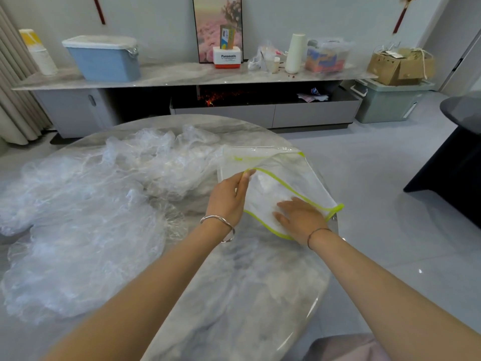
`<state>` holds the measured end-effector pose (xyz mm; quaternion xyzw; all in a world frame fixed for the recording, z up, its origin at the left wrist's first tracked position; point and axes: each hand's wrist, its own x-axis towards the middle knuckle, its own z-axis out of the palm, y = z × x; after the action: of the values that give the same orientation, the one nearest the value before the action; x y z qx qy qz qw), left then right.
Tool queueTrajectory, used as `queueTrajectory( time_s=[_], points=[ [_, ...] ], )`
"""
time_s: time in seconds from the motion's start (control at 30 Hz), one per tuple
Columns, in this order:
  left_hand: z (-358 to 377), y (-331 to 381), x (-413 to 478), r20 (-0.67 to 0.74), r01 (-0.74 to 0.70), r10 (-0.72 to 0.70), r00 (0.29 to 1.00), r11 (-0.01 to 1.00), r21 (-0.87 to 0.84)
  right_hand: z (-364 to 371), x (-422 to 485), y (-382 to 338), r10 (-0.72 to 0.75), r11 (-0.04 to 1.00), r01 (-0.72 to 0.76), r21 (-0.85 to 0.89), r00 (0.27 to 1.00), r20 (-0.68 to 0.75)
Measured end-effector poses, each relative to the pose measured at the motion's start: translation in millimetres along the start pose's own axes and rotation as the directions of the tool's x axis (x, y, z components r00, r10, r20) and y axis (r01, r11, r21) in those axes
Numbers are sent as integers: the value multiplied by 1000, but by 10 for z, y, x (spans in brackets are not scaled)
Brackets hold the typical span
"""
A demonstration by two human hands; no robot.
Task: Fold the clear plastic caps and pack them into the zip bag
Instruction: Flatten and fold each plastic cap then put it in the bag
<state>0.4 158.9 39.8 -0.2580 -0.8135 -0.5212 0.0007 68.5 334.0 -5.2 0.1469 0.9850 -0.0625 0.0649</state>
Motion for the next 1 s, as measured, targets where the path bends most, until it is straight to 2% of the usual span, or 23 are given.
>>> queueTrajectory(
  time_s=[0.1, 0.3, 0.43, 0.53, 0.6, 0.67, 0.8, 0.87, 0.93, 1.0],
  points=[
    [-1, -39, -29, 37, -2, 1, 999, 1000, 15, 81, 72, -29, 36, 998, -31, -60, 995, 93],
    [33, -165, 10, 91, 26, -38, 995, 990, 139, -27, 47, -108, 72, 997, -74, 18, 992, 99],
    [6, -324, -11, 247, 27, -81, 965, 976, 217, -116, -151, -253, -26, 999, 21, 26, 980, 196],
    [-162, -375, -126, 361, -55, -116, 925, 900, 432, -155, -383, -369, -182, 973, 133, 190, 946, 269],
    [-394, -401, -242, 334, -132, -83, 939, 810, 572, -202, -544, -489, -279, 923, 182, 339, 923, 264],
    [-692, -443, -397, 292, -161, -63, 954, 716, 680, -215, -645, -623, -345, 881, 223, 417, 906, 244],
    [-1246, -659, -723, 214, -86, -172, 962, 551, 830, -154, -641, -881, -382, 861, 260, 437, 898, 217],
    [-1450, -804, -871, 114, -19, -147, 983, 530, 848, -139, -606, -1014, -421, 862, 324, 390, 886, 194],
    [-1615, -917, -934, -29, 73, -85, 996, 571, 818, -150, -574, -1162, -458, 859, 386, 336, 873, 168],
    [-1746, -1022, -892, -152, 183, -103, 983, 624, 759, -145, -535, -1293, -474, 856, 413, 312, 867, 151]
  ],
)
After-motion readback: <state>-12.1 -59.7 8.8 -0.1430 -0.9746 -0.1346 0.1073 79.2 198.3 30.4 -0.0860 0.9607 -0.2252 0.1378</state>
